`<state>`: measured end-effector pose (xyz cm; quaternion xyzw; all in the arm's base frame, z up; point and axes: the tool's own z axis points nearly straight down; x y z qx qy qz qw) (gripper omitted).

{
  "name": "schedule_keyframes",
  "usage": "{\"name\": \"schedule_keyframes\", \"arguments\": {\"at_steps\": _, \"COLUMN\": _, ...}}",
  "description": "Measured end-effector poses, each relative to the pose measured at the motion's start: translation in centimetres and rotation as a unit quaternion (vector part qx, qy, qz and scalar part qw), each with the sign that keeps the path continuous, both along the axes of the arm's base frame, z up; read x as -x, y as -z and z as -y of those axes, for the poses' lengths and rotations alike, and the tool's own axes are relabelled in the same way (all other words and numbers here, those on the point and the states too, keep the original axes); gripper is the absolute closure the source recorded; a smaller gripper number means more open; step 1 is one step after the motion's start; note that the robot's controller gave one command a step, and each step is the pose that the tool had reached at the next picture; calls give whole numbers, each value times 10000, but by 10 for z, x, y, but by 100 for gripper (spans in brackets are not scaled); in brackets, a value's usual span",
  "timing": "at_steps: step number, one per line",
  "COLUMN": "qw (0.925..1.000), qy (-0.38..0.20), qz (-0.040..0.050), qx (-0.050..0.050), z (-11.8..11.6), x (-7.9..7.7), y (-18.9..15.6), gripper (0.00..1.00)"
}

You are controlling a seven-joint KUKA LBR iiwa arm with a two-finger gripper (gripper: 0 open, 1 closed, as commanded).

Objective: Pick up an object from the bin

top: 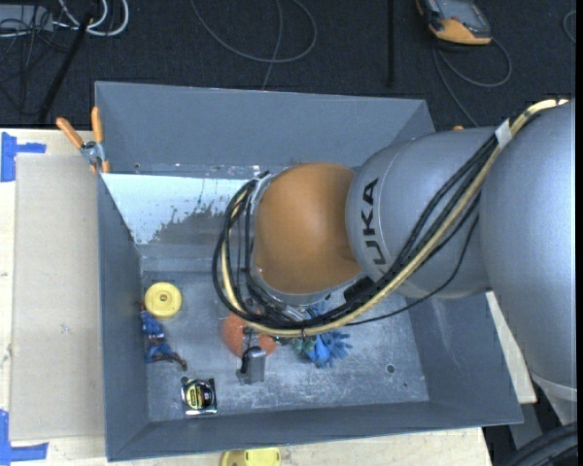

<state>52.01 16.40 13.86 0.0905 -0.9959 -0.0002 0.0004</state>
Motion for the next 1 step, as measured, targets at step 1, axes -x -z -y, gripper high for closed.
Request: {"name": "schedule_keyframes", "arguments": {"at_steps": 1, "qw": 9992, "qy": -401, "qz": 1, "qx": -6, "z": 30, "x": -44, "y": -8, "gripper": 0}}
